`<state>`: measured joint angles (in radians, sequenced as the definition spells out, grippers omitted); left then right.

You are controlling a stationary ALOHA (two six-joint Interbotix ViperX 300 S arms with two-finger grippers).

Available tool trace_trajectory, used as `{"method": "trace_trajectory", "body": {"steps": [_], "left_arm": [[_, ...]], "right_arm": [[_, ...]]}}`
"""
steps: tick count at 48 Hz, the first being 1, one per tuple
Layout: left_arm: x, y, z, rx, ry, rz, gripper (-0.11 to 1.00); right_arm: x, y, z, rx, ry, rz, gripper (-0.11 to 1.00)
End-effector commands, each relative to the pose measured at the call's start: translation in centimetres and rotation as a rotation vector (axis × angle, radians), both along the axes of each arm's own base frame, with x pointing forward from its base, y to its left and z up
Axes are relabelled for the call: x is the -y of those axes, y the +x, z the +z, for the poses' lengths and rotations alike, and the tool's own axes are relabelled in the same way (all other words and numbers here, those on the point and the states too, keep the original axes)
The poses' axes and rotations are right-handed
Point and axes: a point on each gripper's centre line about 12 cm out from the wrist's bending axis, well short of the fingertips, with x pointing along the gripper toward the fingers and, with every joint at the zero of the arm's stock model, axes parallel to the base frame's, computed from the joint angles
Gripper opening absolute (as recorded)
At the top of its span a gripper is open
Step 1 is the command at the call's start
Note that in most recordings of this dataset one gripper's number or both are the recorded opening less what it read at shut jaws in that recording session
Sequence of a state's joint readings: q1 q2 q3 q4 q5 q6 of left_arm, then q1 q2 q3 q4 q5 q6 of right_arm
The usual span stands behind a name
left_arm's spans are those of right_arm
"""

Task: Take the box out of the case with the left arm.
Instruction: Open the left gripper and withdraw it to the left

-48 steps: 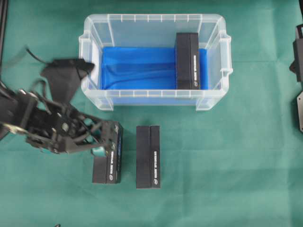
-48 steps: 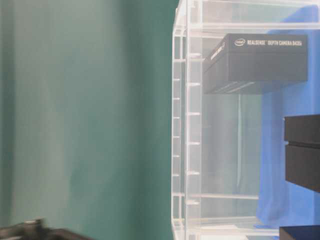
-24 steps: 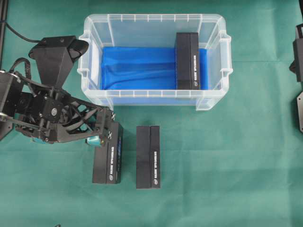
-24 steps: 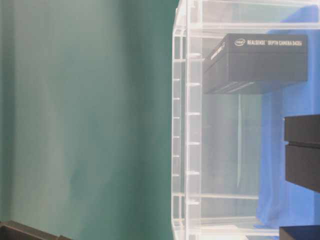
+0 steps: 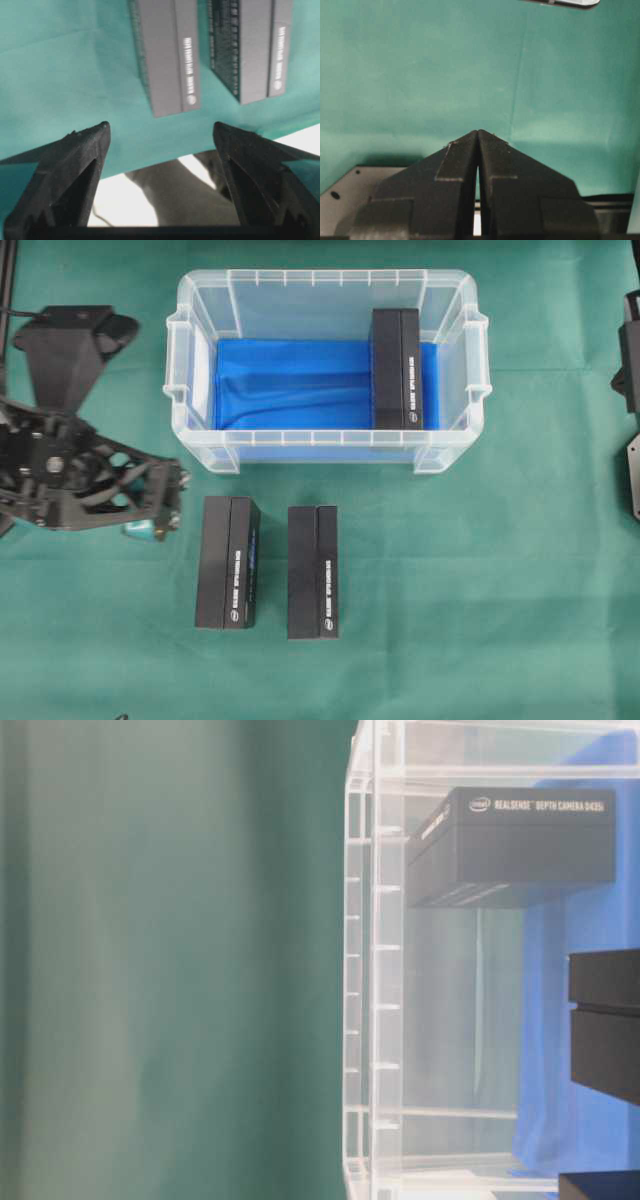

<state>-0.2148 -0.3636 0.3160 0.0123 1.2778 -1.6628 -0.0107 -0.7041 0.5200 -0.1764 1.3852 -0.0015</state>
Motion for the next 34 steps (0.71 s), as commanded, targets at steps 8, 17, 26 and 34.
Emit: {"method": "trace_trajectory", "body": {"steps": [8,17,26,34], "left_arm": [[-0.3,-3.5,0.5,0.019,-0.001,-0.019,0.97],[-0.6,-4.5,0.5,0.034,-0.002,-0.021,0.97],[-0.8,-4.4,0.3,0.031,0.012,-0.021,0.97],[-2.2,-4.2,0.2,0.020,0.023,0.019,0.97]], "right_arm": [[0.0,0.1,0.4,0.017,-0.001,-0.002,0.00],[0.0,0.1,0.4,0.018,0.000,-0.004,0.00],[0.0,0.1,0.4,0.018,0.000,-0.004,0.00],[0.0,0.1,0.4,0.018,-0.002,-0.004,0.00]]}}
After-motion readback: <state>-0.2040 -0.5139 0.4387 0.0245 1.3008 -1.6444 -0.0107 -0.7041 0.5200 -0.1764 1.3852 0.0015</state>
